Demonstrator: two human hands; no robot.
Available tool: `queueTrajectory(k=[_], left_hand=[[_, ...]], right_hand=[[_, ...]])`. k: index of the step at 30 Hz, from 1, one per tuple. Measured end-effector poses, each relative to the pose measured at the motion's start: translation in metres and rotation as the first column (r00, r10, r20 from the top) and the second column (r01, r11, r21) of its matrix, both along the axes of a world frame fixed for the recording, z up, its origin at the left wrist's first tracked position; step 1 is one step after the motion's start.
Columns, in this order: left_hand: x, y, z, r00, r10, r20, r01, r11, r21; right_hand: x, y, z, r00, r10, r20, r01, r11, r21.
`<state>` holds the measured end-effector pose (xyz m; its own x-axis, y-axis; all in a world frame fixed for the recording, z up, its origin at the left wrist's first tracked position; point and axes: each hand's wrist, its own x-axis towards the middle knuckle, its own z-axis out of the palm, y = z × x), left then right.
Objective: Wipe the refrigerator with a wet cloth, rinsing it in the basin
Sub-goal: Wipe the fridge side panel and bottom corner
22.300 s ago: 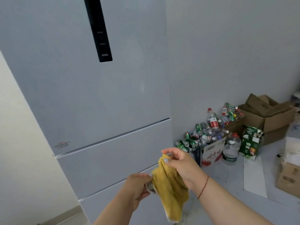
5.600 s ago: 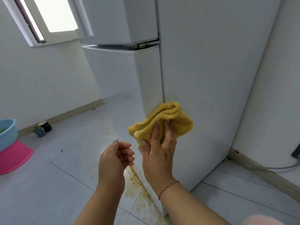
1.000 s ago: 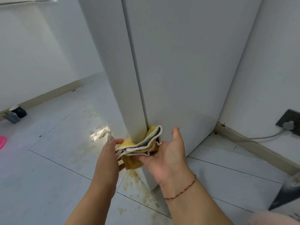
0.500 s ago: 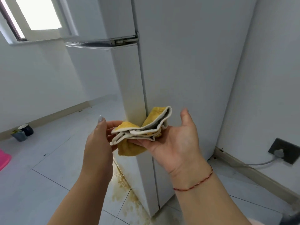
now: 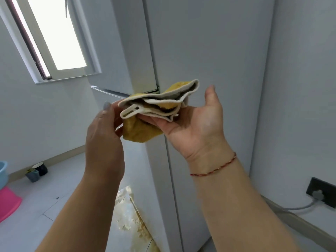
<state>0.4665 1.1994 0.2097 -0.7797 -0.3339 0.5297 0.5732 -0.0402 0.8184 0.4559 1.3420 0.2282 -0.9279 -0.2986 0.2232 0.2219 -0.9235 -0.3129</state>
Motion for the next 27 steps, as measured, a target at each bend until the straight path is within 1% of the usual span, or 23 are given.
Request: queueTrajectory(k=[3,6,8,10,11,12,13,14,15,16,17,18,19,20,21,22,23,25,27], left_hand=[[0.012,0.002,0.010,0.997,-0.070,-0.041,0.070,0.998,-0.009],[0.028,0.007,0.003,0.985,-0.171,-0.011,0.170,0.981,-0.097],[0.037,0.011,-0.008,0.964,-0.257,0.071,0.263,0.959,-0.102],[0.043,0.016,-0.021,0.938,-0.295,0.180,0.311,0.948,-0.065],[0.045,0.020,-0.030,0.925,-0.288,0.250,0.309,0.950,-0.049],[0.046,0.022,-0.040,0.911,-0.248,0.330,0.281,0.958,-0.055],[0.045,0.025,-0.052,0.888,-0.204,0.412,0.253,0.965,-0.068],[0.045,0.027,-0.063,0.849,-0.172,0.500,0.233,0.970,-0.063],[0.045,0.029,-0.073,0.787,-0.178,0.591,0.240,0.971,-0.027],[0.044,0.029,-0.080,0.701,-0.252,0.668,0.281,0.957,0.066],[0.045,0.030,-0.085,0.587,-0.371,0.720,0.339,0.920,0.199],[0.046,0.030,-0.087,0.461,-0.503,0.730,0.389,0.855,0.343],[0.046,0.030,-0.091,0.362,-0.615,0.701,0.417,0.779,0.469],[0.044,0.028,-0.098,0.313,-0.682,0.661,0.418,0.724,0.549],[0.043,0.027,-0.107,0.316,-0.686,0.656,0.400,0.723,0.563],[0.040,0.025,-0.118,0.355,-0.633,0.688,0.365,0.771,0.521],[0.038,0.023,-0.129,0.406,-0.548,0.731,0.330,0.834,0.442],[0.038,0.020,-0.148,0.505,-0.345,0.791,0.281,0.932,0.227],[0.040,0.021,-0.164,0.598,-0.114,0.794,0.251,0.967,-0.050]], right_hand=[[0.003,0.006,0.001,0.998,-0.044,-0.047,0.046,0.998,0.031],[0.015,0.022,-0.013,0.993,-0.113,-0.032,0.115,0.991,0.074],[0.025,0.037,-0.026,0.990,-0.138,-0.016,0.139,0.988,0.064],[0.037,0.050,-0.041,0.990,-0.142,0.002,0.142,0.985,0.097],[0.040,0.055,-0.051,0.990,-0.136,0.023,0.132,0.983,0.127],[0.041,0.058,-0.059,0.993,-0.116,-0.002,0.115,0.982,0.149],[0.040,0.062,-0.069,0.990,-0.128,-0.052,0.135,0.975,0.176],[0.037,0.067,-0.084,0.979,-0.154,-0.135,0.179,0.964,0.195],[0.033,0.074,-0.104,0.970,-0.155,-0.190,0.194,0.958,0.211],[0.031,0.083,-0.115,0.972,-0.141,-0.189,0.188,0.948,0.256],[0.031,0.086,-0.125,0.979,-0.114,-0.166,0.160,0.941,0.299],[0.034,0.081,-0.125,0.989,-0.079,-0.124,0.120,0.924,0.364],[0.037,0.079,-0.120,0.999,-0.002,-0.049,0.020,0.923,0.384],[0.038,0.081,-0.120,0.995,0.031,0.091,-0.063,0.921,0.383],[0.039,0.079,-0.127,0.978,-0.018,0.208,-0.066,0.919,0.388],[0.039,0.078,-0.133,0.957,-0.106,0.269,-0.027,0.894,0.447],[0.038,0.078,-0.141,0.937,-0.153,0.314,-0.023,0.870,0.492],[0.037,0.075,-0.165,0.893,-0.185,0.411,-0.063,0.852,0.520],[0.040,0.065,-0.186,0.841,-0.181,0.510,-0.141,0.837,0.529]])
